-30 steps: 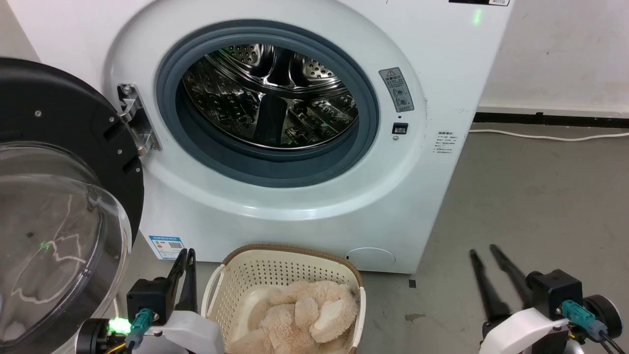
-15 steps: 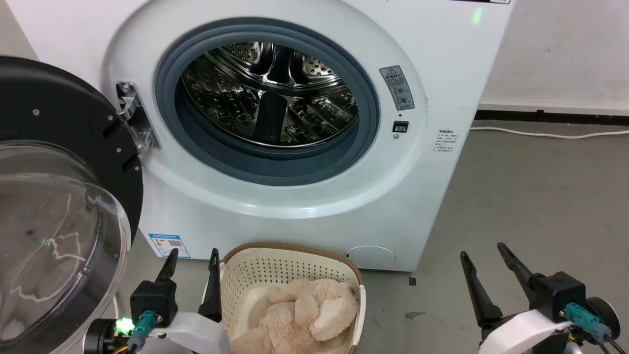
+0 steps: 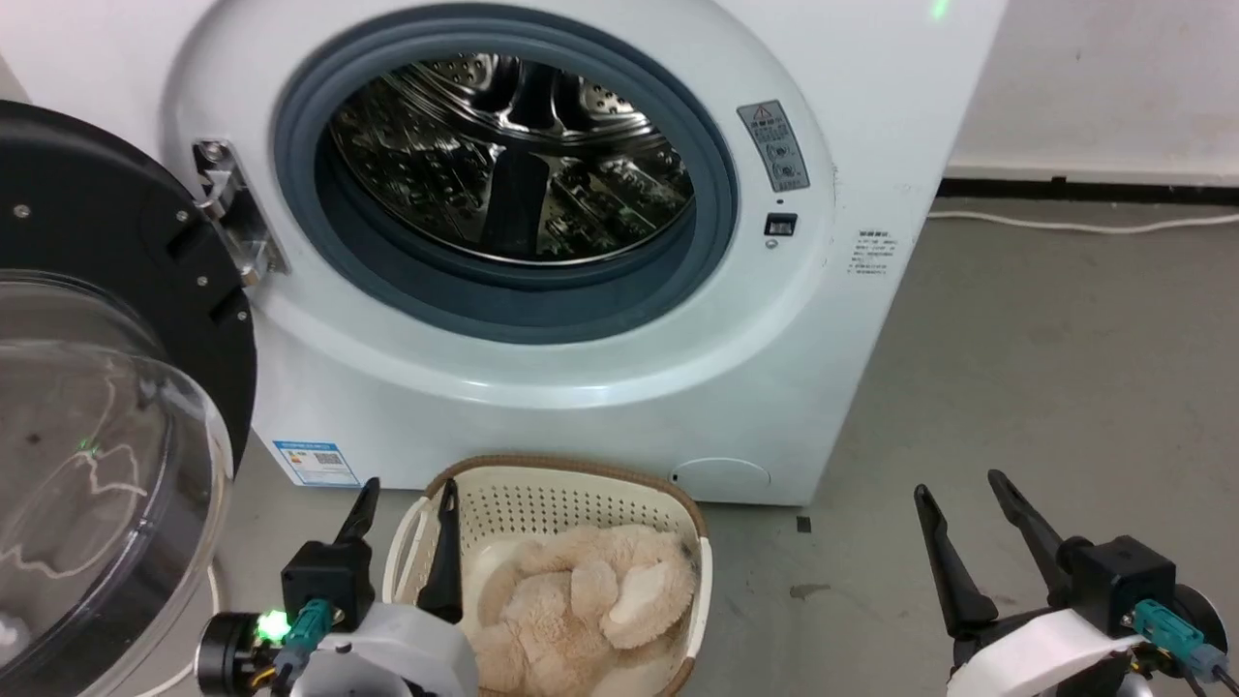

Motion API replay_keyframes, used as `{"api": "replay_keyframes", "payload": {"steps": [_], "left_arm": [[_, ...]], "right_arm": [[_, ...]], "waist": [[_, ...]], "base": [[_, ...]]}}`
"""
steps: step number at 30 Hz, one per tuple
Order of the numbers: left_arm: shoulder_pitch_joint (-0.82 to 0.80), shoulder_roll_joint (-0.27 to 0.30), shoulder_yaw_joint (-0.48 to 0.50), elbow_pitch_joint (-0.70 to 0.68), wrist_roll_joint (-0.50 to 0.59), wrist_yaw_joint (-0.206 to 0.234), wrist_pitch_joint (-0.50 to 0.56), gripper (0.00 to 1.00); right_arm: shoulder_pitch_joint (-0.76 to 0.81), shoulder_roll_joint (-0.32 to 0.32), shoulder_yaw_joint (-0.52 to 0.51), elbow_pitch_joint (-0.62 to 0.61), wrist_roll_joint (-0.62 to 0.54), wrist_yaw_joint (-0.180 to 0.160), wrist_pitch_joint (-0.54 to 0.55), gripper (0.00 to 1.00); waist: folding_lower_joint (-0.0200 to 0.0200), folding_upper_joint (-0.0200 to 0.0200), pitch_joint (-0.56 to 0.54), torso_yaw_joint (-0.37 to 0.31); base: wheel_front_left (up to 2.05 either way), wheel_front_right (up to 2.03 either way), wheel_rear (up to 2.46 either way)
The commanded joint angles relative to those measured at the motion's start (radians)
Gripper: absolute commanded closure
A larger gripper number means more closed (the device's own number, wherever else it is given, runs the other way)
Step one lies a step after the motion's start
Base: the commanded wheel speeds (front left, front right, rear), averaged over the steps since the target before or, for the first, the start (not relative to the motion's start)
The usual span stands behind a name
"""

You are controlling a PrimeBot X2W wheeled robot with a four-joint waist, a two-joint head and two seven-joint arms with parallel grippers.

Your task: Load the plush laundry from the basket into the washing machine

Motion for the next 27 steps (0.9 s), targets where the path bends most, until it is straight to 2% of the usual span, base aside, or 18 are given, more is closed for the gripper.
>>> {"api": "replay_keyframes", "payload": {"steps": [1, 18, 27], "left_arm": [[-0.027, 0.0, -0.012, 0.017, -0.014, -0.007, -0.012, 0.0], [-0.181, 0.007, -0.081, 0.209, -0.057, -0.041, 0.006, 0.0], [-0.3, 0.013, -0.117, 0.356, -0.088, -0.051, 0.079, 0.0]], "right_arm": [[0.006, 0.0, -0.004, -0.009, 0.016, 0.0, -0.012, 0.0], [-0.017, -0.001, -0.035, -0.037, 0.078, 0.0, -0.046, 0.0], [-0.033, -0.001, -0.064, -0.057, 0.124, 0.0, -0.064, 0.0]], "waist": [[-0.0002, -0.0001, 0.017, -0.008], [-0.0002, -0.0001, 0.144, -0.054], [-0.0002, -0.0001, 0.242, -0.084]], "base": [[0.0, 0.0, 0.0], [0.0, 0.0, 0.0], [0.0, 0.0, 0.0]]}}
